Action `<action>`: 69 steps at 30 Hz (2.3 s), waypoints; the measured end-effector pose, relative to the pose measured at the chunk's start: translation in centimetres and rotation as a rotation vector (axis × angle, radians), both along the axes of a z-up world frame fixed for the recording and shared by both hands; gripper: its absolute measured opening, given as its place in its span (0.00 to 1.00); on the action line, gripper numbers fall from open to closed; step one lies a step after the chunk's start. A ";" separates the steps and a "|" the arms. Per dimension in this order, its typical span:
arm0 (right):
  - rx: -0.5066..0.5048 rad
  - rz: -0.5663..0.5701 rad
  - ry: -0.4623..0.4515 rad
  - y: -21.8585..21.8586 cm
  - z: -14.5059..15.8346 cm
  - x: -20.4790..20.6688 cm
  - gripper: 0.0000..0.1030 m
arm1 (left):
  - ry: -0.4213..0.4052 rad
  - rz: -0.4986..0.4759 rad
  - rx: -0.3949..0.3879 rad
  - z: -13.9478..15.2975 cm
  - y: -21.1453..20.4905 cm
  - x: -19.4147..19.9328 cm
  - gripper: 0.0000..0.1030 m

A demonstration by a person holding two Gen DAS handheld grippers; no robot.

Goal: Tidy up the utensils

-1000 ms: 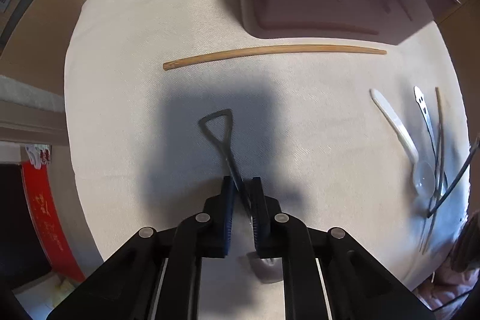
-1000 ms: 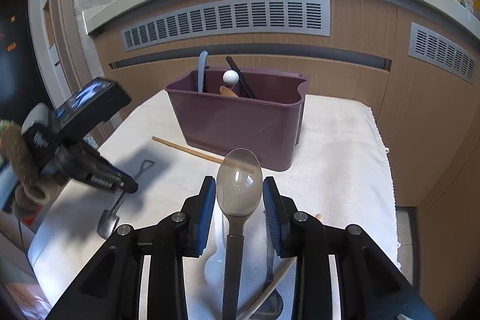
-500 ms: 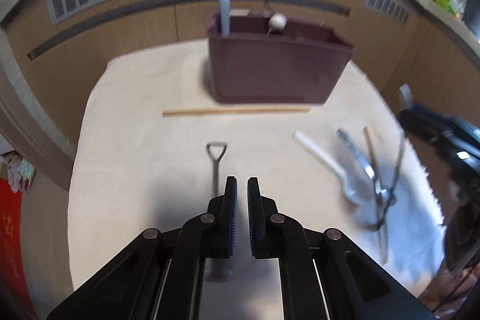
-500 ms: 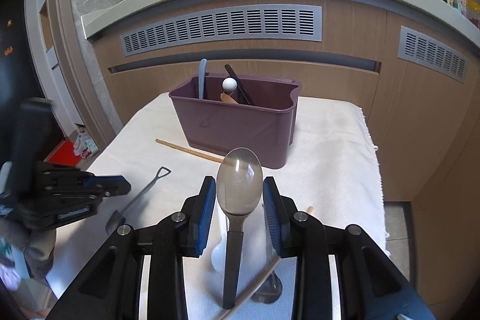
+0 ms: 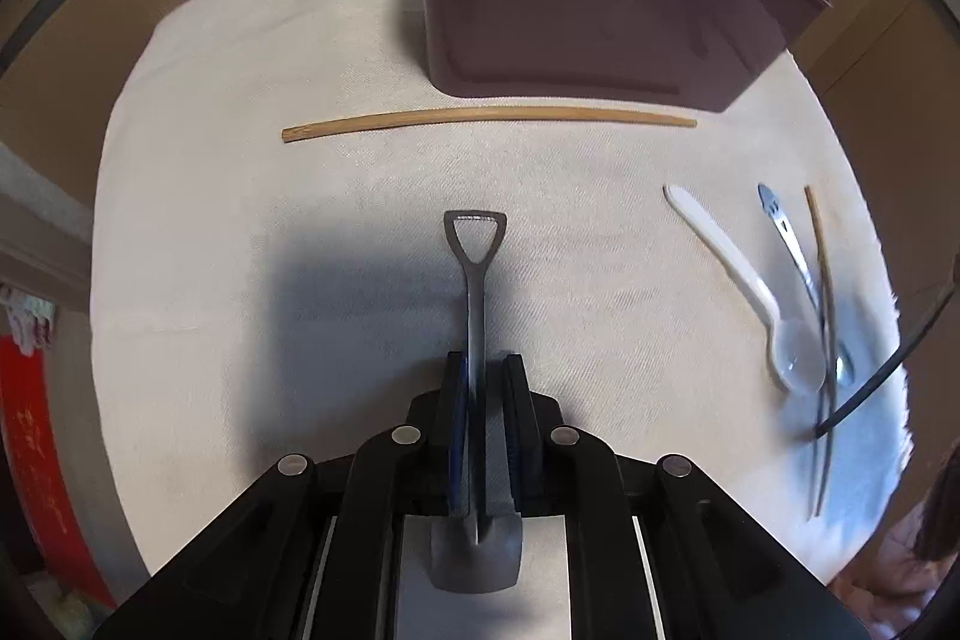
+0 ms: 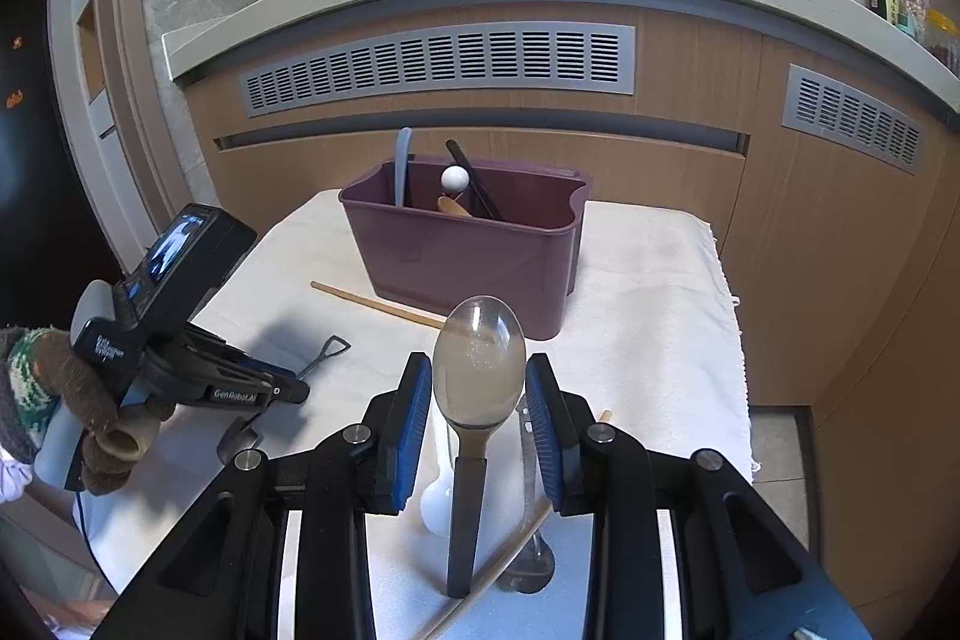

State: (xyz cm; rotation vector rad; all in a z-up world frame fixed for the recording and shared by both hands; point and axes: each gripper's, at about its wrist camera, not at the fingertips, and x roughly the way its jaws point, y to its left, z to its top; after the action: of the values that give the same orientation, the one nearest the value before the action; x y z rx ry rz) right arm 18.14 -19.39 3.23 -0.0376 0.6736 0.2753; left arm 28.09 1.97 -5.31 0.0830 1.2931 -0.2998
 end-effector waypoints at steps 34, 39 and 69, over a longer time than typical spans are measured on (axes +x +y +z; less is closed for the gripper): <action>0.018 -0.021 -0.018 -1.2 1.5 -1.1 0.28 | -0.290 0.136 -0.188 3.1 2.6 -5.6 0.53; 0.032 -0.022 -0.015 -1.2 1.2 -1.0 0.28 | -0.373 0.152 -0.176 0.7 1.8 -10.9 0.53; 0.024 -0.008 -0.030 -0.7 1.9 -3.0 0.28 | -0.392 0.152 -0.143 1.9 2.2 -11.0 0.42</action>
State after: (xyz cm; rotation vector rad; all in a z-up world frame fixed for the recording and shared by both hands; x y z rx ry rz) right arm 15.16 -20.10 5.12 -0.0163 0.6403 0.2747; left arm 17.07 4.16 -3.39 -0.0750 0.8804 -0.2311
